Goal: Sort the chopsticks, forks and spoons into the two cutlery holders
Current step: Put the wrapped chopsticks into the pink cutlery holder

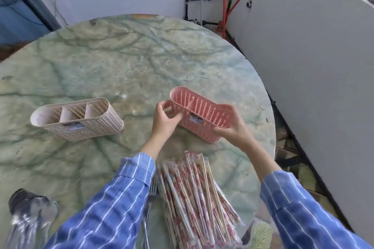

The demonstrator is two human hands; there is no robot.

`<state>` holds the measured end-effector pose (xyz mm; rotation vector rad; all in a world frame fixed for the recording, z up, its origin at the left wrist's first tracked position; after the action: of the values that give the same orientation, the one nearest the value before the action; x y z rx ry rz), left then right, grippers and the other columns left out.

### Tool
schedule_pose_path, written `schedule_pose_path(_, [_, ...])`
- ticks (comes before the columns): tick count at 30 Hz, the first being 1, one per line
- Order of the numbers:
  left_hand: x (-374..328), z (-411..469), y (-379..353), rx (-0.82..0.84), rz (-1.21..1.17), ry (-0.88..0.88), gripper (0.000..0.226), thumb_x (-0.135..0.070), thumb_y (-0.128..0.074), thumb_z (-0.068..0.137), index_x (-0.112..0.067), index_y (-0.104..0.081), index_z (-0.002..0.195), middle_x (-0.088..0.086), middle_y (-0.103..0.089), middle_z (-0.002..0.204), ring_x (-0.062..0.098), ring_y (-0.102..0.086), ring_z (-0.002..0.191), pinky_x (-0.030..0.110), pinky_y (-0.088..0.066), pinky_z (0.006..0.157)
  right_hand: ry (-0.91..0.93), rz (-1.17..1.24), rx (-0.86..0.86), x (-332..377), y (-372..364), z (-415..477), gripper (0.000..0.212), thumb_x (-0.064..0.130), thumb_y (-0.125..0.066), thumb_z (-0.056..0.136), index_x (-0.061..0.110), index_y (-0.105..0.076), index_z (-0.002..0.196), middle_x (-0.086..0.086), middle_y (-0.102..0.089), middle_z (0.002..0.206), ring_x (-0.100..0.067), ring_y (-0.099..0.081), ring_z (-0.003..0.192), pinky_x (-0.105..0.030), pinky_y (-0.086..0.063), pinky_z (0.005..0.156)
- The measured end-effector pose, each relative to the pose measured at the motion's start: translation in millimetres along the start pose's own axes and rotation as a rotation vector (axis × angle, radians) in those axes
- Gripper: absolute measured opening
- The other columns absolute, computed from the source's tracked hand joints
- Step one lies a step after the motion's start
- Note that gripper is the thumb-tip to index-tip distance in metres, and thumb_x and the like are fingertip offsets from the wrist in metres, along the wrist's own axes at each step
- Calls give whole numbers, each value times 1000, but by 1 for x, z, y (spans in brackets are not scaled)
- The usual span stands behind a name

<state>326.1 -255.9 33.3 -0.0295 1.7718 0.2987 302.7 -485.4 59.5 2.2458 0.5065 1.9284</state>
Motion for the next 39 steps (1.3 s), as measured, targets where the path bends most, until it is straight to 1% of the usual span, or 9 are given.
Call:
schedule_pose_path(5, [13,-7,72,-84,85,52,81,-26,-83,73,-16,-34,138,-8,-46,131,4,-46,120,19,-36,94,17,-1,338,29,-44,38,71,15,-73,66,23,-43,129,-3,-57,120,-13,-63,99,-30,-56,78])
schedule_pose_path(9, [19,-14,104,-136,83,20,69,-23,-80,76,-27,-39,131,-12,-53,123,5,-50,117,24,-38,100,31,-21,469,45,-81,64,71,5,-75,75,23,-39,134,-9,-59,119,-16,-61,101,-30,-55,83])
schedule_pose_path(11, [19,-14,114,-196,70,8,70,-22,-80,76,-25,-39,133,-9,-53,125,8,-52,117,21,-41,100,25,-14,451,49,-95,74,74,1,-73,79,24,-35,137,-5,-57,121,-14,-60,101,-28,-55,82])
schedule_pose_path(14, [14,-17,124,-288,114,-15,71,-19,-80,77,-15,-40,136,-10,-52,120,5,-52,108,-4,-35,80,-4,-16,389,53,-108,78,74,7,-75,78,17,-30,135,4,-53,121,-4,-58,100,-19,-52,77])
schedule_pose_path(18, [14,-14,126,-298,152,-35,69,-18,-79,78,-12,-41,135,-11,-51,117,5,-52,106,-7,-33,72,-18,-14,301,50,-109,80,62,-1,-70,79,12,-37,130,7,-55,105,10,-57,78,-8,-45,65])
schedule_pose_path(22, [20,-9,120,-267,149,10,69,-23,-79,78,-12,-42,135,-7,-53,124,5,-53,110,-3,-38,78,-24,1,253,45,-99,79,60,-1,-69,78,18,-39,127,6,-58,106,7,-60,85,-16,-49,75])
schedule_pose_path(25, [25,-6,118,-268,140,7,67,-28,-80,77,-14,-44,132,-1,-57,129,10,-55,117,18,-44,95,-35,21,264,43,-97,79,60,-1,-67,80,21,-38,128,3,-59,110,-6,-62,94,-27,-54,84])
schedule_pose_path(35, [17,-39,113,-328,57,88,63,-24,-71,85,-15,-39,138,-9,-48,129,3,-47,117,5,-38,83,-110,82,197,21,-86,59,75,17,-73,84,19,-30,145,-2,-44,139,-19,-47,126,-33,-43,101])
schedule_pose_path(39, [52,-100,82,-245,108,205,49,-30,-71,84,-19,-47,126,-6,-55,124,8,-56,107,27,-47,92,-221,34,99,-17,-71,8,67,16,-72,85,17,-37,142,-6,-49,135,-23,-53,118,-33,-50,92])
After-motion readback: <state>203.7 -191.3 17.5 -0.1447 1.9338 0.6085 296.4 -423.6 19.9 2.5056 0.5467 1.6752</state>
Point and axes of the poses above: each hand's wrist, its own z-axis towards the middle knuckle, its own y-axis out of the back of the hand, x = y × z, the point moved 5 cm from there along z, towards the middle knuckle
